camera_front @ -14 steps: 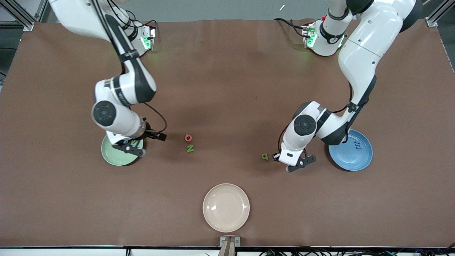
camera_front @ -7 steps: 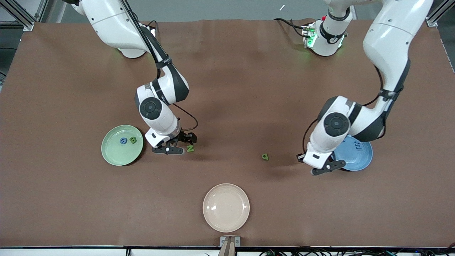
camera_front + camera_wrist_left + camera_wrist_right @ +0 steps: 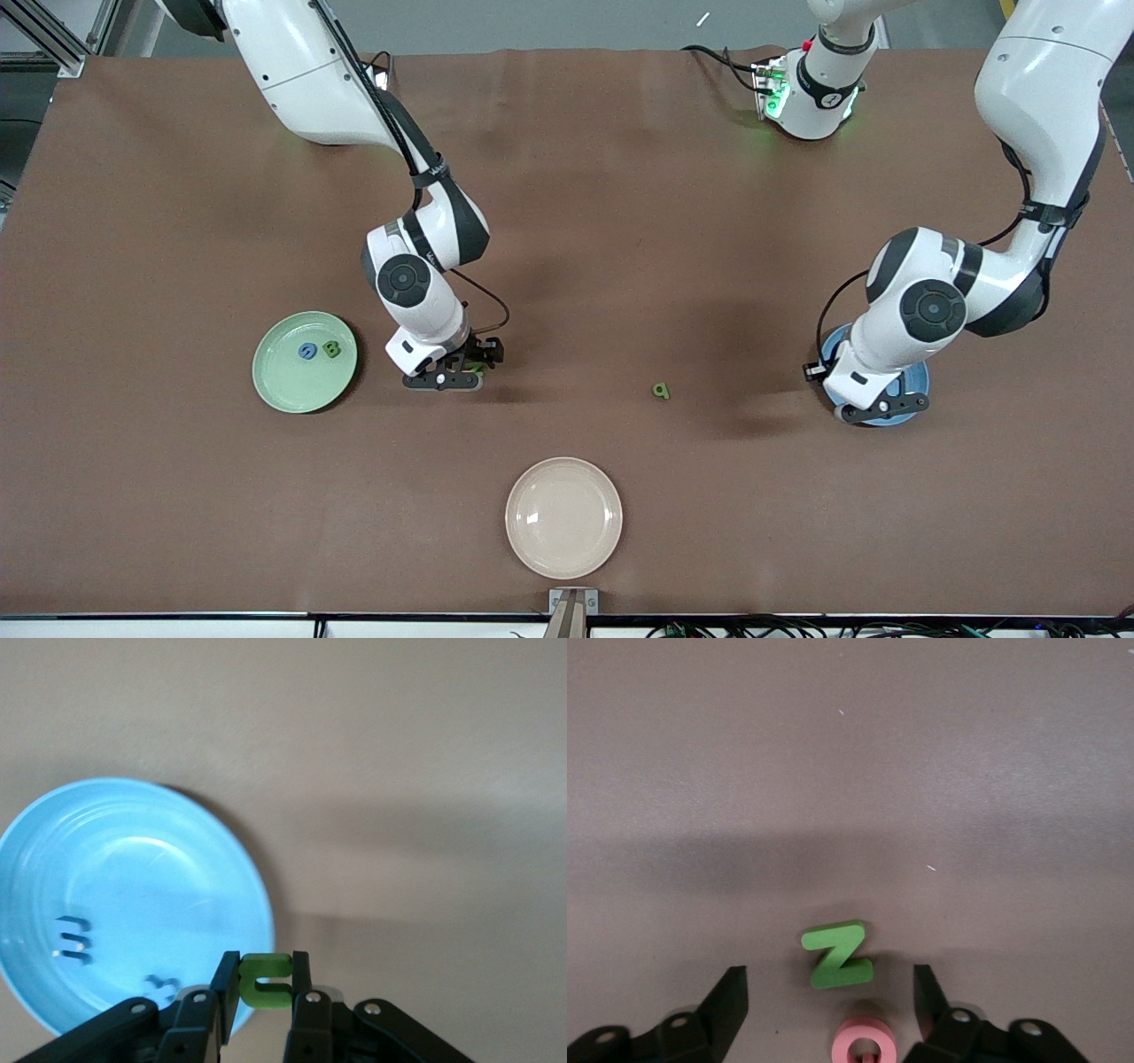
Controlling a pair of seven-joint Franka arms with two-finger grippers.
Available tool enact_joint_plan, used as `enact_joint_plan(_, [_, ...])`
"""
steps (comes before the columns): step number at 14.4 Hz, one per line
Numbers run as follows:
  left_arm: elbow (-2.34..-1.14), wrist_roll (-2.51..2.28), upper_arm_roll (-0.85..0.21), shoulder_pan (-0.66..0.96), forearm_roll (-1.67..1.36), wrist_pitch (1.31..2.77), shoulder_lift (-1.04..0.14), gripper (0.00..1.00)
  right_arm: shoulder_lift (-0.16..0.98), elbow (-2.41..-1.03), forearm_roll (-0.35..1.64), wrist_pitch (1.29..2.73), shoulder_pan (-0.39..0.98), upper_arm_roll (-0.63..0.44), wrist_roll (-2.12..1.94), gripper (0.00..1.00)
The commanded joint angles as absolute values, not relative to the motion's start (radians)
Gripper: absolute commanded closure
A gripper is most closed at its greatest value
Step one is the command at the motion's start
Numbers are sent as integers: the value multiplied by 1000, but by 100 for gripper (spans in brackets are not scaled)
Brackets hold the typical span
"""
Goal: Sort upper and lower case letters into plates
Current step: 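Carry the c to the blue plate while the right gripper reaches green Z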
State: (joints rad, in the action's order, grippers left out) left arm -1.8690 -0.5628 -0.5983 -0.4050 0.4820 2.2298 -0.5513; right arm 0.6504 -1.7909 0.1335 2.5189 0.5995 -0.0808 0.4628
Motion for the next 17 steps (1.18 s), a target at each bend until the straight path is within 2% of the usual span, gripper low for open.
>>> enact_joint_plan(1, [-1928,-483,-612,-463,502,2233,-522,88,669,-1779,126,2528,615,-94,494,24])
enact_joint_plan(6, [-1928,-448,-612,-537,618,2267,-575,88,687,-1781,126,2551,614,-95,497,34])
enact_joint_plan(10, [-1914,-449,-606,-560,672,2322,-630,88,695,-1779,127,2556,615,-95,497,48])
enact_joint_plan(11, [-1901,-449,-604,-560,678,2327,-644,88,696,-1779,127,2557,614,-95,497,55])
enact_joint_plan(14, [-1881,-449,-601,-561,706,2329,-669,88,689,-1779,129,2548,604,-97,495,90])
enact_joint_plan(15, [-1870,-449,-600,-561,707,2330,-679,88,686,-1778,132,2542,601,-97,495,97])
enact_joint_plan(17, [-1859,-448,-598,-561,722,2330,-693,88,657,-1779,133,2527,575,-98,489,99])
